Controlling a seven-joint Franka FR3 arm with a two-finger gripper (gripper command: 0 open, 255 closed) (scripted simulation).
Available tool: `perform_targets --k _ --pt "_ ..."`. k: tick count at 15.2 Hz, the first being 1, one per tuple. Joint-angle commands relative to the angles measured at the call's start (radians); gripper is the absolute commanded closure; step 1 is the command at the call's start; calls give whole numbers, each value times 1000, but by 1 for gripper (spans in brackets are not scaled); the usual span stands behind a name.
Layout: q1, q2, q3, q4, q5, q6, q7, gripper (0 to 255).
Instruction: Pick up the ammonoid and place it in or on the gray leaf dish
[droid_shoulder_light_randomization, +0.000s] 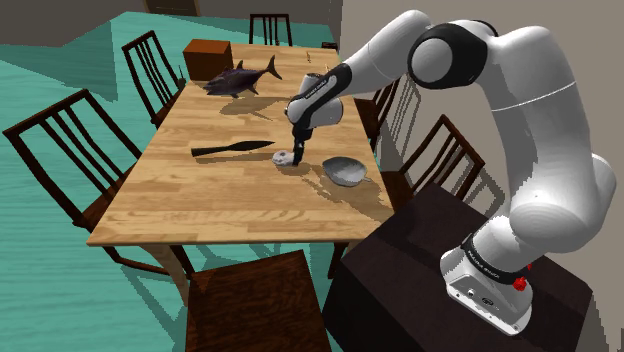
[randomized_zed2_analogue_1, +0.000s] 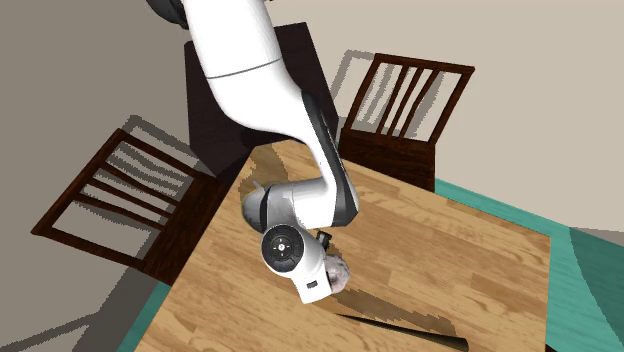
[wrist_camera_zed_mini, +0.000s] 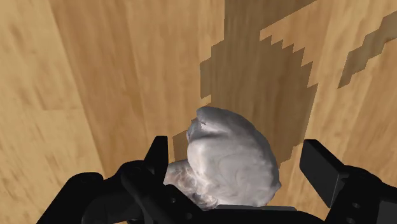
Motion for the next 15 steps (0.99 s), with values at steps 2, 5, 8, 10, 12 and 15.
perform_targets --k 2,5,8,10,12,15 --pt "3 37 2 20 -1 18 -4 0" --pt "4 44 2 24 -1 22 -4 0" --pt "4 44 2 24 -1 22 -4 0" --pt "4 44 2 24 -1 21 -4 0" --pt "4 44 2 24 -1 22 -4 255" --pt "4 44 2 24 -1 22 -4 255"
